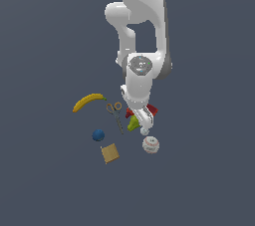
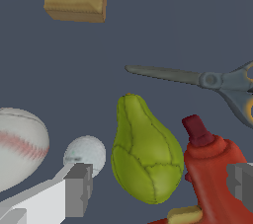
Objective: Pick up a designated object from a clutter of objects.
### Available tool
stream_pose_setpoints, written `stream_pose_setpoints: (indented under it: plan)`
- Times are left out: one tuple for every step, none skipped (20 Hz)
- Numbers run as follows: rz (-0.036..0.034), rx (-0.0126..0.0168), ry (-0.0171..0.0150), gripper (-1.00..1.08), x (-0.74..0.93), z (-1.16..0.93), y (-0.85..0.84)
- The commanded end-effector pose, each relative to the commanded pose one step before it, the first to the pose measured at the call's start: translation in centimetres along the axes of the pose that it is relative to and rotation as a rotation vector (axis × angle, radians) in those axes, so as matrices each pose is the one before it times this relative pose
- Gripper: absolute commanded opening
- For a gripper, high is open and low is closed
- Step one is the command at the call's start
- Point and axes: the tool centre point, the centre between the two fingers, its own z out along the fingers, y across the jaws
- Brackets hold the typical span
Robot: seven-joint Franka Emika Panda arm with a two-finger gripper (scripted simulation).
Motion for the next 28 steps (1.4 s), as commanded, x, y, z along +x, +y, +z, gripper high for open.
stream_pose_setpoints:
  plan:
    - [0.0132, 0.00049, 0.00093, 1.0, -0.017, 0.203, 0.04]
    - [0.00195, 0.0, 0.0001, 1.0, -0.001, 0.033, 0.01]
    - [0.00069, 0.0, 0.00004, 1.0, 0.002, 0.011, 0.004]
    - [-0.00421, -0.00047, -0.00042, 1.0, -0.007, -0.047, -0.005]
    - [0.0, 0.0, 0.0, 1.0, -0.002, 0.03, 0.0]
    - [0.0, 0.0, 0.0, 1.0, -0.005, 0.09, 0.001]
    - [0.0, 0.0, 0.0, 1.0, -0.008, 0.15, 0.002]
    - [0.0, 0.0, 0.0, 1.0, -0.011, 0.21, 0.003]
    - [0.00068, 0.00006, 0.00008, 1.0, 0.018, 0.264, 0.019]
    - [0.0, 0.0, 0.0, 1.0, -0.018, 0.327, 0.005]
    - [0.00068, 0.00006, 0.00009, 1.0, 0.012, 0.379, 0.022]
    - [0.0, 0.0, 0.0, 1.0, -0.024, 0.44, 0.007]
    - [0.00068, 0.00006, 0.00009, 1.0, 0.006, 0.489, 0.022]
    - [0.00068, 0.00006, 0.00009, 1.0, 0.006, 0.52, 0.02]
    - [0.0, 0.0, 0.0, 1.0, -0.023, 0.475, 0.0]
    - [0.00068, 0.00007, 0.00007, 1.0, 0.015, 0.409, 0.01]
    - [0.0, 0.0, 0.0, 1.0, -0.012, 0.353, -0.01]
    - [0.0, 0.0, 0.0, 1.0, -0.008, 0.293, -0.015]
    - [0.00068, 0.00011, 0.00001, 1.0, 0.029, 0.229, -0.002]
    - [0.0, 0.0, 0.0, 1.0, -0.001, 0.179, -0.018]
    - [0.0, 0.0, 0.0, 1.0, 0.0, 0.125, -0.015]
    - [0.0, 0.0, 0.0, 1.0, 0.001, 0.074, -0.011]
    - [0.0, 0.0, 0.0, 1.0, 0.0, 0.024, -0.004]
    - [0.0, 0.0, 0.0, -1.0, 0.0, 0.0, 0.0]
    - [0.0, 0.0, 0.0, -1.0, 0.0, 0.0, 0.0]
    - [0.0, 0.0, 0.0, -1.0, 0.0, 0.0, 0.0]
    - [0.0, 0.0, 0.0, -1.0, 0.0, 0.0, 0.0]
    - [0.0, 0.0, 0.0, -1.0, 0.0, 0.0, 0.0]
